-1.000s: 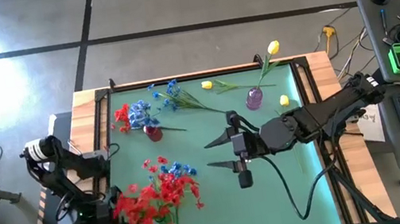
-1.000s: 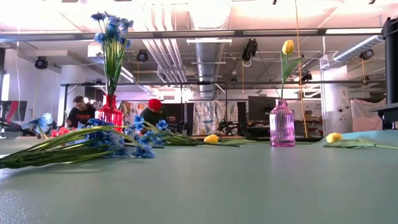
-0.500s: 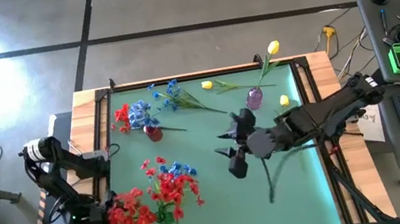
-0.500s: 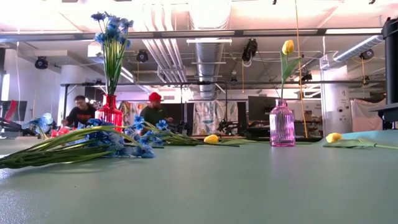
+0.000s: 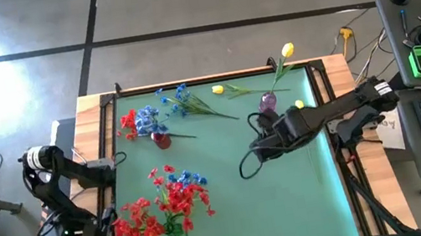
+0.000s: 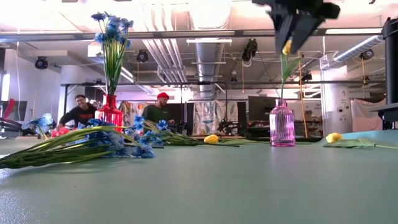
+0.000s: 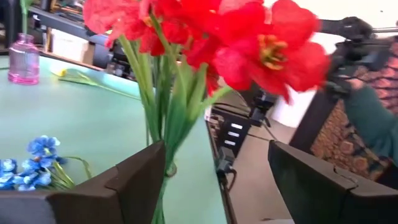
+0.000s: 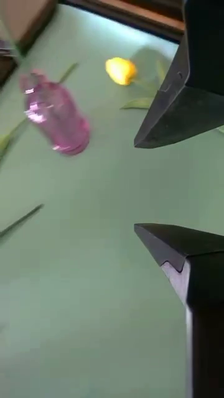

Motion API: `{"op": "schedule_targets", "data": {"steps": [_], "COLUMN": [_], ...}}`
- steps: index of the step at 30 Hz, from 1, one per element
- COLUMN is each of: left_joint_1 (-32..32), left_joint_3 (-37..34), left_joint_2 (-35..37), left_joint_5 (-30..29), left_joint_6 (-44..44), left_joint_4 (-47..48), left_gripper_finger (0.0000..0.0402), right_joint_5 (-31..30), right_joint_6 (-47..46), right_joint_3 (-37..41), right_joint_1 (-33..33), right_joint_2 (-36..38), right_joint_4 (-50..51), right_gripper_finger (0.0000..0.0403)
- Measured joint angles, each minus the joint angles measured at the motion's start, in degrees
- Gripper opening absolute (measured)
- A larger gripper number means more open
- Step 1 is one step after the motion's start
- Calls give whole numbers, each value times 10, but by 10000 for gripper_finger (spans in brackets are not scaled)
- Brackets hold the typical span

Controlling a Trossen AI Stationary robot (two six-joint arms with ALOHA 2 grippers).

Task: Sort flowers into vase by color
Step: Put the bottom yellow tulip into the purple vase

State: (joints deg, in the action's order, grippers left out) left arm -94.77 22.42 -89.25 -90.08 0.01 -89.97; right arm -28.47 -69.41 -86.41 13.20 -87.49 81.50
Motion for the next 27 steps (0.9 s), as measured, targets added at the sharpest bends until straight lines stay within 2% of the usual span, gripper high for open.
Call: {"op": "schedule_targets", "data": {"steps": [8, 19, 23, 27], "left_joint_1": [-58, -58, -54, -54], "left_joint_3": [6, 75, 88, 93], "left_joint_2": [0, 2, 10, 20], "left_joint_5": [-21, -21, -12, -6], "left_joint_6": [4, 142, 183, 215], "left_joint_4": [9, 13, 15, 15], "left_gripper_finger": [270, 269, 269, 266], "right_joint_5": [105, 112, 110, 110], "right_joint_6": [-2, -27, -24, -32], "right_joint_3": [149, 269, 316, 365], "right_joint_1": [-57, -71, -91, -125], "right_joint_2": [44, 89, 107, 113], "right_joint_4": [-53, -95, -158, -169], "right_gripper_finger": [201, 201, 201, 201]}}
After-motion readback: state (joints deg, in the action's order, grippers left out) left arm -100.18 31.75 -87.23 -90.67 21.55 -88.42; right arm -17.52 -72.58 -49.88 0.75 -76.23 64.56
